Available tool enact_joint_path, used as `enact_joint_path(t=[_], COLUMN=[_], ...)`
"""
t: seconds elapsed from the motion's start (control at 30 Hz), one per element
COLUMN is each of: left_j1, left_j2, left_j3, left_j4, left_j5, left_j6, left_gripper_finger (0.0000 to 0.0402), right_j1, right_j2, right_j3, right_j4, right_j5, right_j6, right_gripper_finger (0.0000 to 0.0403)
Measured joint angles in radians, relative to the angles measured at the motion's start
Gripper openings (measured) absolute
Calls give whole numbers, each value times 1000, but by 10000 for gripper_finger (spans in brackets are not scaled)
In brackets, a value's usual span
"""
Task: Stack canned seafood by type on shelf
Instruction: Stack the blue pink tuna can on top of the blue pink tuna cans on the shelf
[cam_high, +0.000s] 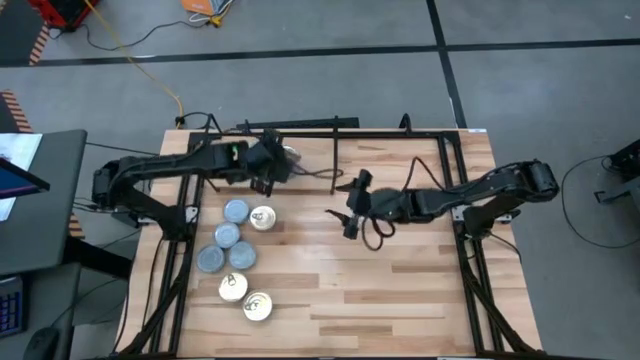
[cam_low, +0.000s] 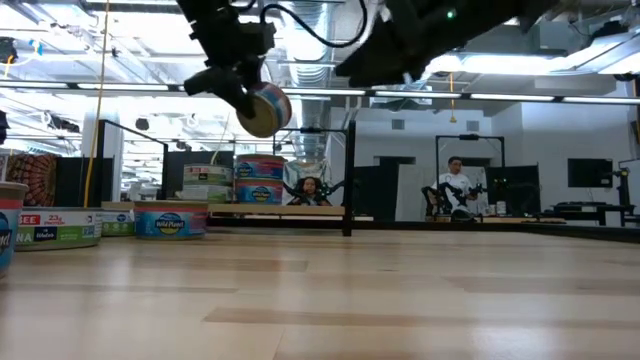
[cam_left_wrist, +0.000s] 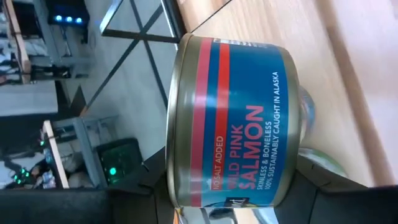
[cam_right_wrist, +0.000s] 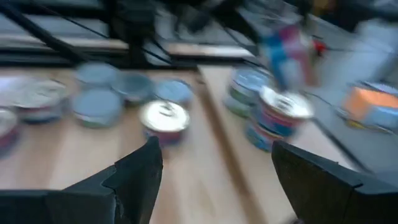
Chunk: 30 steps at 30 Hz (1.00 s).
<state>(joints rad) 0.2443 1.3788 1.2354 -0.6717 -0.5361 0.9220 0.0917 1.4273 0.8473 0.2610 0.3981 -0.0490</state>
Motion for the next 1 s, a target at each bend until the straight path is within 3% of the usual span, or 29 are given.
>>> enact_joint_path(t=[0.1, 0.33, 0.47, 0.63, 0.7, 1.0], left_j1=[33, 83, 90, 95, 95, 118], left_j2=[11, 12, 15, 14, 14, 13], left_j3=[1, -34, -114, -230, -256, -270], left_j4=[67, 126, 204, 424, 482, 503], left_j5=[37, 108, 92, -41, -48, -63], left_j6=[53, 67, 119, 259, 298, 268], left_gripper_finger=[184, 185, 185, 185, 185, 194], right_j1=[-33, -104, -138, -154, -154, -159], right_j2=[-2, -74, -179, -296, -328, -370], right_j3=[-49, -178, -242, -289, -301, -302], right_j4=[57, 100, 117, 147, 140, 145], right_j5=[-127, -161, -172, -196, -197, -198], right_j6=[-20, -32, -36, -69, -86, -195], right_gripper_finger=[331, 331, 331, 331, 331, 330])
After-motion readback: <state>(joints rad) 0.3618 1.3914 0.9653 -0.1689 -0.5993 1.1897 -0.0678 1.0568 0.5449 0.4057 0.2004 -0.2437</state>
